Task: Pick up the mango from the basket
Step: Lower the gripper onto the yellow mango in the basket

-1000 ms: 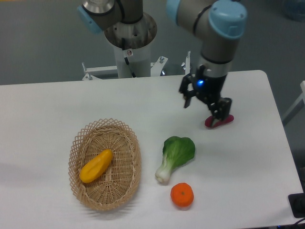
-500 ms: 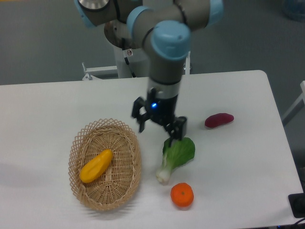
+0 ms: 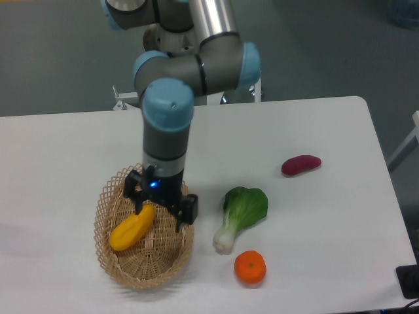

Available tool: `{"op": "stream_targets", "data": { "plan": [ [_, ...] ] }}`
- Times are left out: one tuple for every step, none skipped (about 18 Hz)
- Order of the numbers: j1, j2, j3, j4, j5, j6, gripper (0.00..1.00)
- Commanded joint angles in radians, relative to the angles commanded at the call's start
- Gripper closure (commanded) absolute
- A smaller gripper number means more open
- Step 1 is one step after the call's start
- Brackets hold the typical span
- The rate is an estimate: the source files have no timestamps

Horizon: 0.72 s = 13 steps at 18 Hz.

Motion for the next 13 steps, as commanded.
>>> {"op": "stream_targets", "data": {
  "plan": [
    [-0.011,-0.009,-0.003,-0.002,0.002,0.009,0.0],
    [-0.012,-0.017,-0.006,-0.002,0.015,0.021,0.0],
    [-0.022,-0.031,-0.006,-0.002,0.043,0.026,0.0],
    [-0.04,-0.04,-0.003,-0.002,0.072,0.028,0.0],
    [-0.055,-0.049,-0.005,0.001,0.093,0.028,0.0],
    [-0.061,-0.054,-0.009,0.003,0.103,0.029,0.0],
    [-0.065,-0.054,-0.023,0.006,0.103,0.029,0.0],
    [-0.065,-0.052,-0.032,0.008,0.104,0.029,0.0],
    [-0.065,-0.052,-0.038,0.008,0.106,0.029,0.0],
    [-0.066,-0.052,-0.044,0.008,0.106,0.037,0.0],
    [-0.066,-0.048,-0.057,0.008,0.107,0.047,0.0],
    [-0.074,-0.042,-0.073,0.009,0.107,0.055,0.0],
    [-0.08,-0.041,-0.083,0.009,0.109,0.057,0.0]
  ]
}}
